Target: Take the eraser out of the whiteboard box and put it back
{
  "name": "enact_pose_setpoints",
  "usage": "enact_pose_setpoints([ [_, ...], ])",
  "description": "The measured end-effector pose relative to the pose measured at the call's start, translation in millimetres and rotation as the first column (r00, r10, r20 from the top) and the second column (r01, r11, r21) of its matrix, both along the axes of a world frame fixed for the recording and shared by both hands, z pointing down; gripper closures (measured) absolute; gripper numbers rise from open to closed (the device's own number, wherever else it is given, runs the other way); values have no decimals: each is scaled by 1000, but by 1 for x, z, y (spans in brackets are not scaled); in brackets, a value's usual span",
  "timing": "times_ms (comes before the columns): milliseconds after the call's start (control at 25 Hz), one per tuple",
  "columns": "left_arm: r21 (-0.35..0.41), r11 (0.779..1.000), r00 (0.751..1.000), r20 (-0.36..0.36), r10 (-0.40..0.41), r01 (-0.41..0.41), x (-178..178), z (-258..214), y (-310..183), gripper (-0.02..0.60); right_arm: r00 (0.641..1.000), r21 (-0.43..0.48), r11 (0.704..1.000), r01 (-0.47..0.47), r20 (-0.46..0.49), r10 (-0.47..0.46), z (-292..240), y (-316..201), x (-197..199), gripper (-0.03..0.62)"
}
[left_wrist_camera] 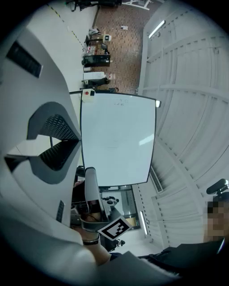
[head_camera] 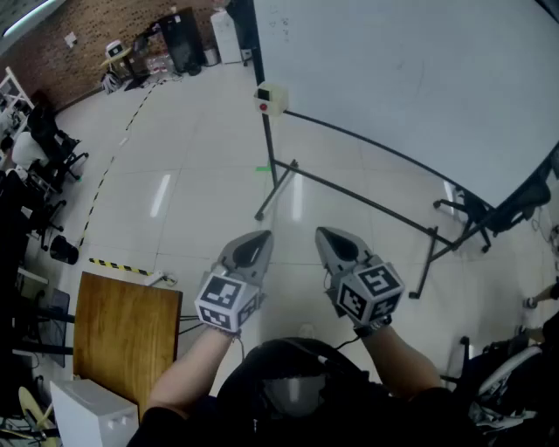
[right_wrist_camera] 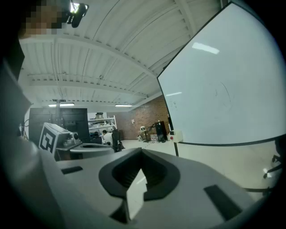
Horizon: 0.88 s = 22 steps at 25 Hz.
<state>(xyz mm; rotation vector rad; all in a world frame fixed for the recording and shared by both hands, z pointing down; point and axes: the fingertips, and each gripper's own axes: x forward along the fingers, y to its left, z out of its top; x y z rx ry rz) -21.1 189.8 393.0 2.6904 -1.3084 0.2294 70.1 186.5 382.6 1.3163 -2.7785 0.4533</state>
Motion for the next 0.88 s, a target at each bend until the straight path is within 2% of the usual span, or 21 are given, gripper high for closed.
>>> enact_pose_setpoints([
  [320, 1, 1000, 1000, 16, -14, 14, 23, 0, -38, 572, 1000, -3, 1000, 26, -4, -26, 5, -29, 22, 568],
  [720, 4, 1000, 1000, -28, 5, -5, 35, 0, -76, 572, 999, -3, 1000, 31, -37, -31, 9, -56, 25, 568],
  [880, 10, 1000, 999, -43, 8, -7, 29, -2, -101, 572, 999, -2, 1000, 20, -49, -20, 10, -79, 19, 568],
])
